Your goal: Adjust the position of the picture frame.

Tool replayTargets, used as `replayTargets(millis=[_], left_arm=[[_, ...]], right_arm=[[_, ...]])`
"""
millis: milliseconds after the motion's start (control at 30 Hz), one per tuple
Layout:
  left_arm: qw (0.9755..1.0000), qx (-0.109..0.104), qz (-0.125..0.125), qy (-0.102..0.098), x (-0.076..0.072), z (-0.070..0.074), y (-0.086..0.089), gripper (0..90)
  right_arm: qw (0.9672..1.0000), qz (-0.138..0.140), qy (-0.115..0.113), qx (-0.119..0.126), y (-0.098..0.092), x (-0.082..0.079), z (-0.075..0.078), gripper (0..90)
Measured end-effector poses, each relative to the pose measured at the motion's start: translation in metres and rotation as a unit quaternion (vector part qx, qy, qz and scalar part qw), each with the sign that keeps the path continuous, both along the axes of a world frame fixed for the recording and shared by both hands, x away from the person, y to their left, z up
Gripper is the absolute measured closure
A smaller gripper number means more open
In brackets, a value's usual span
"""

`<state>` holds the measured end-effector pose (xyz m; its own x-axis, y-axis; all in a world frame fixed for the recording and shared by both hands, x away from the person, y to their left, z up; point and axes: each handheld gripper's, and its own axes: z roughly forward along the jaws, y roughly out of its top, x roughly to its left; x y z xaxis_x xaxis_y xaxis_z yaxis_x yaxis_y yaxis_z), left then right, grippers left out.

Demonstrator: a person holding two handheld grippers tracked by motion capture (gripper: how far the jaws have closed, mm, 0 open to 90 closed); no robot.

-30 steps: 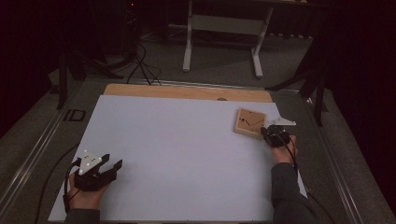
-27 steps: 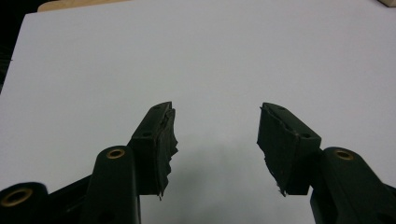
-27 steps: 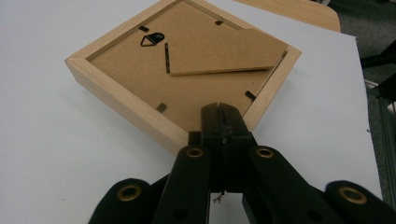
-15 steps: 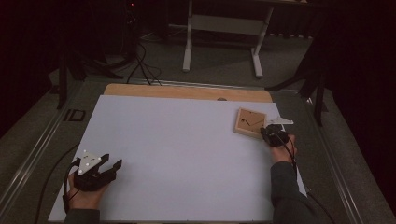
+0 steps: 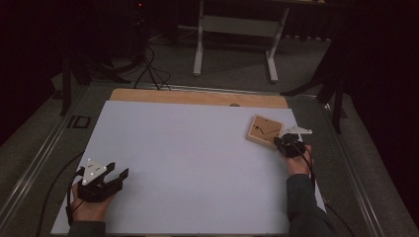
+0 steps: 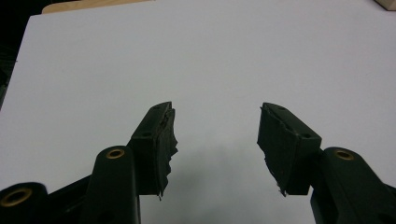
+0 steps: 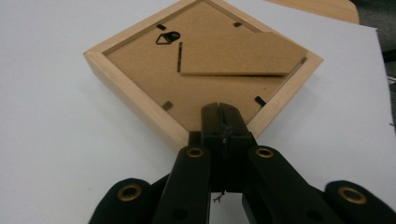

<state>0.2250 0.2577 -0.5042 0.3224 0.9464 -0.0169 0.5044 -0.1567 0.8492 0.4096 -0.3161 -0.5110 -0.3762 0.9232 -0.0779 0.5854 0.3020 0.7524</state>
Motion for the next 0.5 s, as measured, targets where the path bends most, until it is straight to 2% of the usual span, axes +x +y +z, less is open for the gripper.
replayTargets(millis=[500], left_arm=[[1.0, 0.0, 0.003, -0.004, -0.001, 0.001, 0.0, 45.7]], right_arm=[[0.9994, 0.035, -0.003, -0.005, 0.013, -0.015, 0.0, 89.9]])
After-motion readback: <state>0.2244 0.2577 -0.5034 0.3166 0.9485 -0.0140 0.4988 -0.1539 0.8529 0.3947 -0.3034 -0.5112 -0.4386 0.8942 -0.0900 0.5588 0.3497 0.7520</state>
